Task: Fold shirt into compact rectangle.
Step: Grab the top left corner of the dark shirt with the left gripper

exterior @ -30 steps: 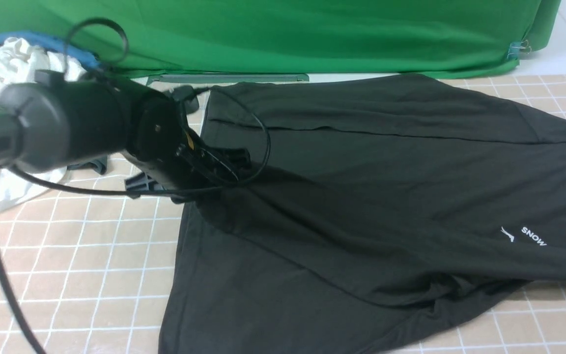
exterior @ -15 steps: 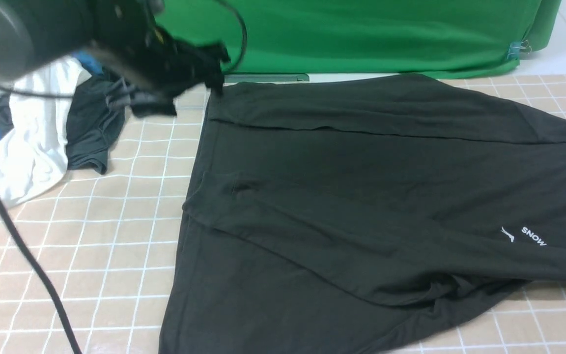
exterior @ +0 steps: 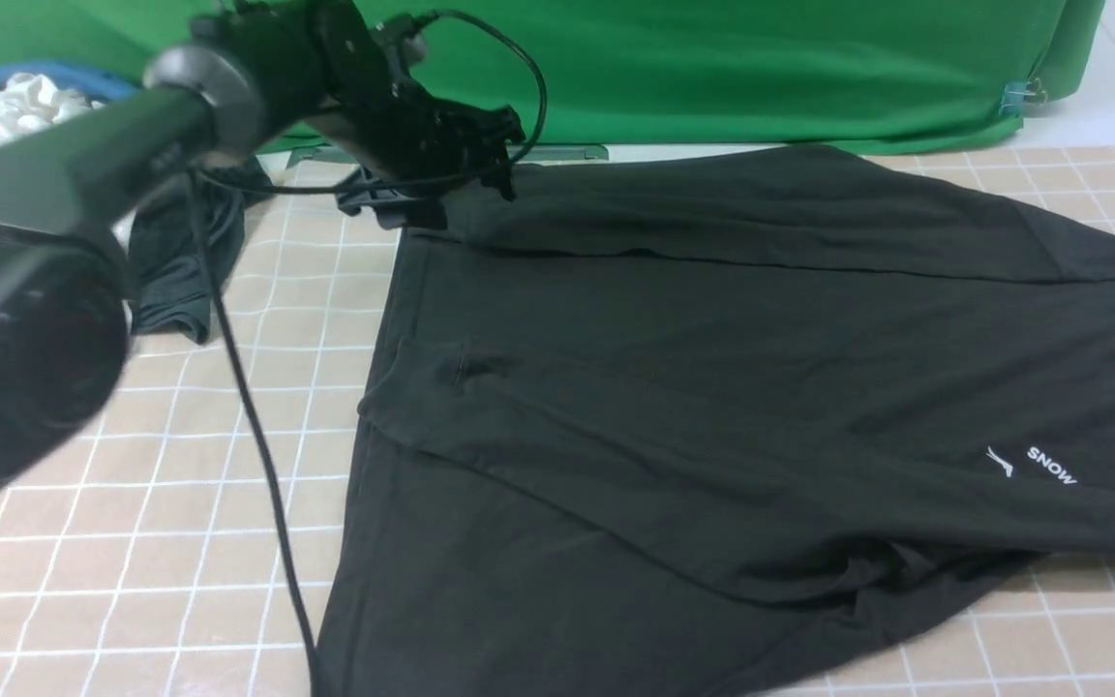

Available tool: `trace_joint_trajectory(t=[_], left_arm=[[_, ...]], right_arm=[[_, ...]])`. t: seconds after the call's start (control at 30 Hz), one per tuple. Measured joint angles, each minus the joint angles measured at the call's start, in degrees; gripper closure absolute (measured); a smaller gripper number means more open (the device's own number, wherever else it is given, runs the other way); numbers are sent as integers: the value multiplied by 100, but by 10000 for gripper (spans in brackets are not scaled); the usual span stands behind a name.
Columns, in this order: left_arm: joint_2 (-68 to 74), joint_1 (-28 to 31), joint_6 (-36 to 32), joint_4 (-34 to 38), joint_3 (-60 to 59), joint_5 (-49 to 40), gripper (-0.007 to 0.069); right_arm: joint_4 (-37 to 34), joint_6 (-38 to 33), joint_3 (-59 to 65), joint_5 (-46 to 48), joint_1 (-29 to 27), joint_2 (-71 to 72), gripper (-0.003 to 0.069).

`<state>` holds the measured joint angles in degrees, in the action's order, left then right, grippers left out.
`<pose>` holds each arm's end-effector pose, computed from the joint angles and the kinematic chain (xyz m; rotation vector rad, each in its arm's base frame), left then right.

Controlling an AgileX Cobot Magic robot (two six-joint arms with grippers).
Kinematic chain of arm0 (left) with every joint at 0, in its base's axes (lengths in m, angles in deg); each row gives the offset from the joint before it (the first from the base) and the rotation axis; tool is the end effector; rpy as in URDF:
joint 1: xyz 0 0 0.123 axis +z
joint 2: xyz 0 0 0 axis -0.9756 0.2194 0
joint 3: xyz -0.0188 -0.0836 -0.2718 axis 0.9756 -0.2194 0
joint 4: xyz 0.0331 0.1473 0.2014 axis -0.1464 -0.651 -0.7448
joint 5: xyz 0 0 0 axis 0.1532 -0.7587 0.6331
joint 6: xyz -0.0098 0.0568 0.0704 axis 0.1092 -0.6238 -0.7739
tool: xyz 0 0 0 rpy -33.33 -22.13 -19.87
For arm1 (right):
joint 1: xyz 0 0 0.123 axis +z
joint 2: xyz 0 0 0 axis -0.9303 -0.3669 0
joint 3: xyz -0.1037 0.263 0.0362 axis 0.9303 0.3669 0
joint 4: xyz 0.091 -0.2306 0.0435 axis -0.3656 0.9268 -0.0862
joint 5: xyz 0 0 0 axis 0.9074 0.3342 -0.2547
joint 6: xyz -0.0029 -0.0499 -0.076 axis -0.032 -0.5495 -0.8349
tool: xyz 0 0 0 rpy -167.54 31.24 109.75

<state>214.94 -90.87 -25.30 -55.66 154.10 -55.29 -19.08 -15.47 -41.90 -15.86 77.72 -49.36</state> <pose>0.5118 -0.1399 0.1924 -0.1659 2.5226 -0.4983 0.1486 0.0295 0.3010 -0.3234 2.4473 0.1037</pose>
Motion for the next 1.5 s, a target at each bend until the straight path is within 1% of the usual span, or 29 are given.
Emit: trace_joint_trajectory(t=[0.1,0.3,0.47,0.6,0.73,0.9,1.0,1.1,1.23,1.5], left_arm=[[323,0,0,33,311,25,132],[541,0,-6,-2,580,-64,158],[541,0,134,-415,1002,-691,166],[501,0,230,-507,1435,-1387,171],[486,-11,307,-507,1503,-1588,174],[584,-11,592,-469,1497,-1894,174],[667,-11,887,-459,1497,-2066,174],[720,-11,1203,-404,1497,-2014,174],[764,-11,1452,-201,1497,-1855,174],[961,-11,1568,13,1492,-1084,174]], right_arm=[[0,0,0,-126,0,0,452],[0,0,0,-315,0,0,445],[0,0,0,-393,0,0,442],[0,0,0,-424,0,-5,442],[0,0,0,-472,0,-5,442],[0,0,0,-492,0,-5,442],[0,0,0,-497,0,-5,442],[0,0,0,-497,0,-5,442],[0,0,0,-544,0,-5,442],[0,0,0,-596,0,-5,442]])
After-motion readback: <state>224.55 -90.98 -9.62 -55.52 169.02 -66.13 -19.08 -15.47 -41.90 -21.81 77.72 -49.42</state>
